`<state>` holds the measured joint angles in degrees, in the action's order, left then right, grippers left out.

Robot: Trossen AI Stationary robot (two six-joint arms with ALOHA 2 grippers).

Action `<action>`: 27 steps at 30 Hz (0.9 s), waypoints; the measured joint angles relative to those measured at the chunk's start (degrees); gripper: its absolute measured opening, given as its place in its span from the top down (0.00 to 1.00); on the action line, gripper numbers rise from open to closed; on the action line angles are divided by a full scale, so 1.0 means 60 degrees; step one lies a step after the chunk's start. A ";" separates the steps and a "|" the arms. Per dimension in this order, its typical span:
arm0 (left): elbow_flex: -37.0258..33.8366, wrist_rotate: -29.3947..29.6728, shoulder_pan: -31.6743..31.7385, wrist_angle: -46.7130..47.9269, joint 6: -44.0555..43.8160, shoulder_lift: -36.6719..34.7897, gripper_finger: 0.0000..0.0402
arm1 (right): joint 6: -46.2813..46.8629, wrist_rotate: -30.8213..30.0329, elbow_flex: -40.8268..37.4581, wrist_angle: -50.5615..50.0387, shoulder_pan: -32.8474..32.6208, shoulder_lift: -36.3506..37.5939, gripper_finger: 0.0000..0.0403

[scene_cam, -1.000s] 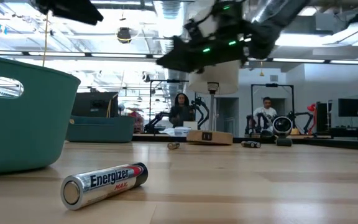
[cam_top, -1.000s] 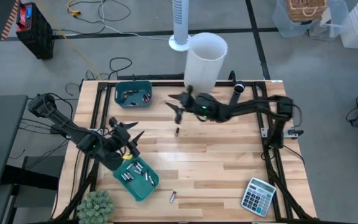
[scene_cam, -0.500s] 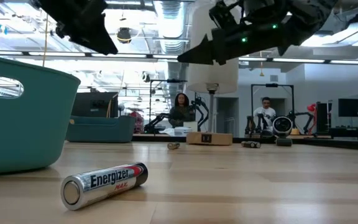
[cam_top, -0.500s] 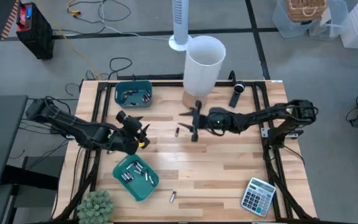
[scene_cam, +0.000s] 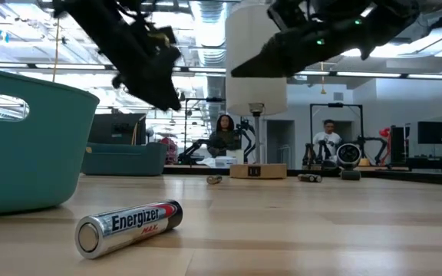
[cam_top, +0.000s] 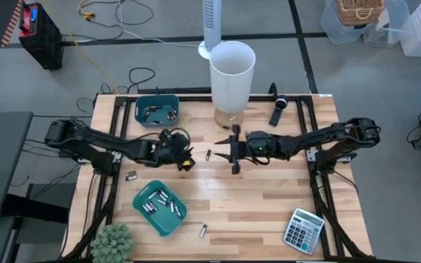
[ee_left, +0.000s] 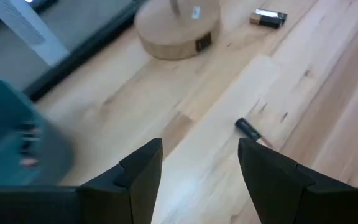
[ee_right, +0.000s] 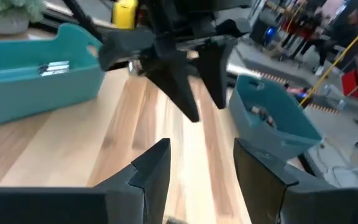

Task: Sort batteries
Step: Put the black battery into the blue bin

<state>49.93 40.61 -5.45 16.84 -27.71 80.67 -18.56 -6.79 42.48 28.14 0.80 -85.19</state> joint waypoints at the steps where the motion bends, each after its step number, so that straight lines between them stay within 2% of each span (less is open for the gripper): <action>1: 0.0000 -0.0222 0.0192 -0.0348 0.0057 0.0229 0.49 | 0.0078 0.0000 -0.0150 0.0002 -0.0005 0.0103 0.53; 6: 0.0007 -0.1619 0.1097 -0.1905 0.0311 0.1187 0.49 | 0.0192 -0.0004 -0.1104 0.0902 0.0000 0.0836 0.53; 9: 0.0007 -0.2817 0.1569 -0.2468 0.0253 0.1715 0.49 | 0.0196 -0.0150 -0.1580 0.1065 0.0079 0.1476 0.53; 11: 0.0007 -0.3270 0.1801 -0.2568 0.0114 0.2033 0.49 | 0.0261 -0.0169 -0.1869 0.1100 0.0156 0.1912 0.53; 18: 0.0261 -0.4112 0.2171 -0.3073 0.0039 0.2901 0.49 | 0.0590 -0.0182 -0.2530 0.1166 0.0416 0.2840 0.53; 27: 0.1452 -0.4476 0.2160 -0.2350 0.0190 0.4310 0.49 | 0.0691 -0.0189 -0.2612 0.1225 0.0517 0.2756 0.53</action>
<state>58.64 13.76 7.51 2.73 -26.57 106.53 -14.41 -7.92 26.81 35.49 3.90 -68.66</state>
